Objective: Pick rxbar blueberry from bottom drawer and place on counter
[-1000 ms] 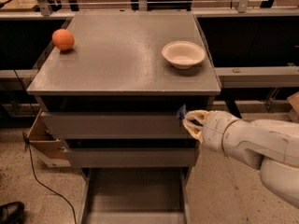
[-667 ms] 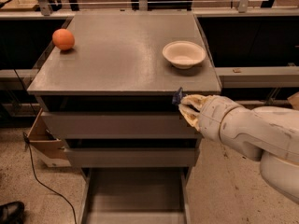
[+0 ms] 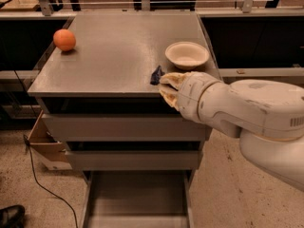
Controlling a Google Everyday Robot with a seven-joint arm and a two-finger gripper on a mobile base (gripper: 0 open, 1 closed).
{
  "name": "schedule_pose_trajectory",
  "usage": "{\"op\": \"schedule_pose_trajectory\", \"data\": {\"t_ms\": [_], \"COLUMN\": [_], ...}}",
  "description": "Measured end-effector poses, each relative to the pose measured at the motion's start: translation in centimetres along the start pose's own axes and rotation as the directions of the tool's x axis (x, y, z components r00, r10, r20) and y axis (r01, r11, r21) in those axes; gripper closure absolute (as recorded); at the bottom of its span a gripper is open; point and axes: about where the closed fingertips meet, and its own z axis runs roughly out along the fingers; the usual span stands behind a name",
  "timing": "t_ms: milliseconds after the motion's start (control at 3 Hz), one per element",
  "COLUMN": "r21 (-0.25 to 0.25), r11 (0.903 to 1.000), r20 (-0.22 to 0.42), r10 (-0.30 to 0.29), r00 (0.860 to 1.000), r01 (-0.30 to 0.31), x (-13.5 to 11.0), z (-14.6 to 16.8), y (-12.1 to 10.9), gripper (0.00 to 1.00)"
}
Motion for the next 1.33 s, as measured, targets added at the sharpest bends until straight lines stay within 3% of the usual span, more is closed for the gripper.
{"op": "schedule_pose_trajectory", "data": {"t_ms": [667,1000,1333], "r21": [-0.049,-0.09,-0.114], "r11": [0.9985,0.9959,0.9928], "r20": [0.111,0.158,0.175], "r10": [-0.016,0.027,0.056], "r00": [0.994,0.987,0.983], "r01": [0.022,-0.013,-0.036], "x": [-3.6,-4.2,-4.3], "z": [8.2,12.6,14.7], "y": [-1.2,-0.9,-0.2], "gripper": [1.0,0.98,0.76]}}
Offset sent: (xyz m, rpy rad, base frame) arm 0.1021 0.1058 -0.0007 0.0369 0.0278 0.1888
